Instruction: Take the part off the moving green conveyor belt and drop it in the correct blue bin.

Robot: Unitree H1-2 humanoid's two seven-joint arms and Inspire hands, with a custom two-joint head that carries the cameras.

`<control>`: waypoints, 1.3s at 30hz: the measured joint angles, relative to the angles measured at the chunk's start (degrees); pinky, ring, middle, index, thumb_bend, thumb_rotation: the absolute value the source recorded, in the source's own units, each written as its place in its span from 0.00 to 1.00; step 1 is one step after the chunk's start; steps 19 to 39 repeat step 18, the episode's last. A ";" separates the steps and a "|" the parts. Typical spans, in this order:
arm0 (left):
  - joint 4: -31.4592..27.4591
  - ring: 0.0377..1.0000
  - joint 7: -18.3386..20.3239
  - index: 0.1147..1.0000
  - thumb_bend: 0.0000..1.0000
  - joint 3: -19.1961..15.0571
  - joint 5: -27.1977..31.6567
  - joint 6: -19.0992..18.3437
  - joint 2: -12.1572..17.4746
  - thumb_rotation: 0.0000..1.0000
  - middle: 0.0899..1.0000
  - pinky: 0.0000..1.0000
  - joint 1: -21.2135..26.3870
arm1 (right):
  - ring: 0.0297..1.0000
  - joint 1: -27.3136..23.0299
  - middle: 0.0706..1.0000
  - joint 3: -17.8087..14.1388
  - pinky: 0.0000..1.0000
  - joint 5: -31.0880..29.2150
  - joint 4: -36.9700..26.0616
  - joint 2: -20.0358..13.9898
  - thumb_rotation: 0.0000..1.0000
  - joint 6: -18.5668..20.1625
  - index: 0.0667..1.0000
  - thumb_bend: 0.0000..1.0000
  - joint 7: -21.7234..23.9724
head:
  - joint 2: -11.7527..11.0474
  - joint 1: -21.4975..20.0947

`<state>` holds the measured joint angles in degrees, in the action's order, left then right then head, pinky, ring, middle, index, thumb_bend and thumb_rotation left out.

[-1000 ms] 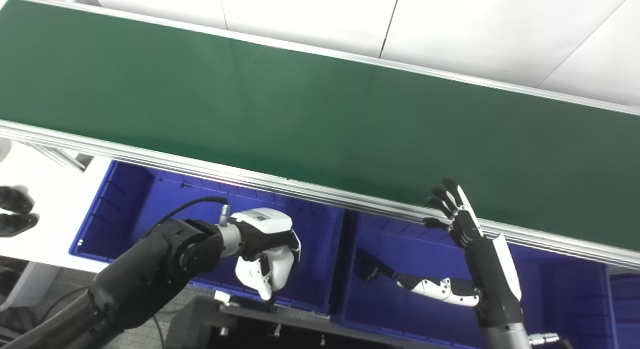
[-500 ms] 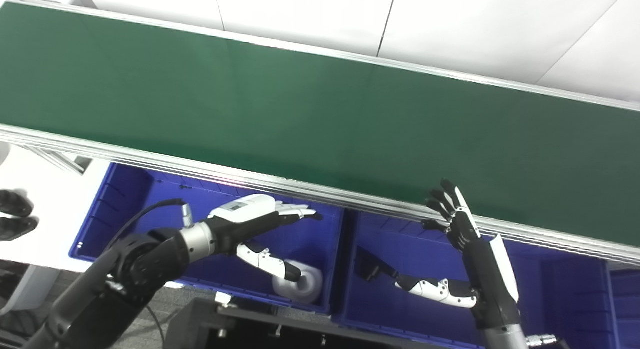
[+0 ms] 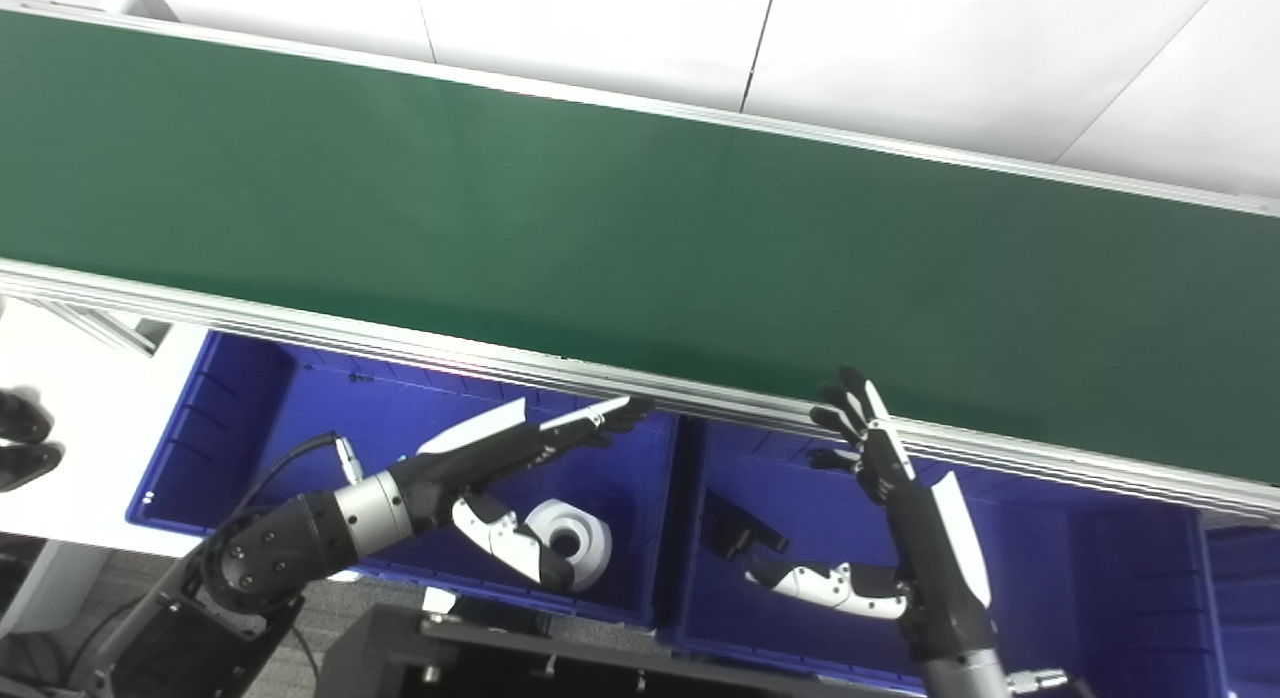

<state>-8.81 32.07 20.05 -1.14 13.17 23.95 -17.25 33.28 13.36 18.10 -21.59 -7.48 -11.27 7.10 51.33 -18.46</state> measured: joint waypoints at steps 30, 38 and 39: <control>10.18 1.00 1.57 1.00 0.97 -2.70 7.22 7.36 -0.72 0.39 1.00 1.00 0.64 | 0.89 0.39 0.93 2.15 0.78 6.14 3.68 2.53 0.35 1.56 1.00 0.94 -1.44 | -8.51 -9.40; 10.18 1.00 1.57 1.00 0.97 -2.70 7.22 7.36 -0.72 0.39 1.00 1.00 0.64 | 0.89 0.39 0.93 2.15 0.78 6.14 3.68 2.53 0.35 1.56 1.00 0.94 -1.44 | -8.51 -9.40; 10.18 1.00 1.57 1.00 0.97 -2.70 7.22 7.36 -0.72 0.39 1.00 1.00 0.64 | 0.89 0.39 0.93 2.15 0.78 6.14 3.68 2.53 0.35 1.56 1.00 0.94 -1.44 | -8.51 -9.40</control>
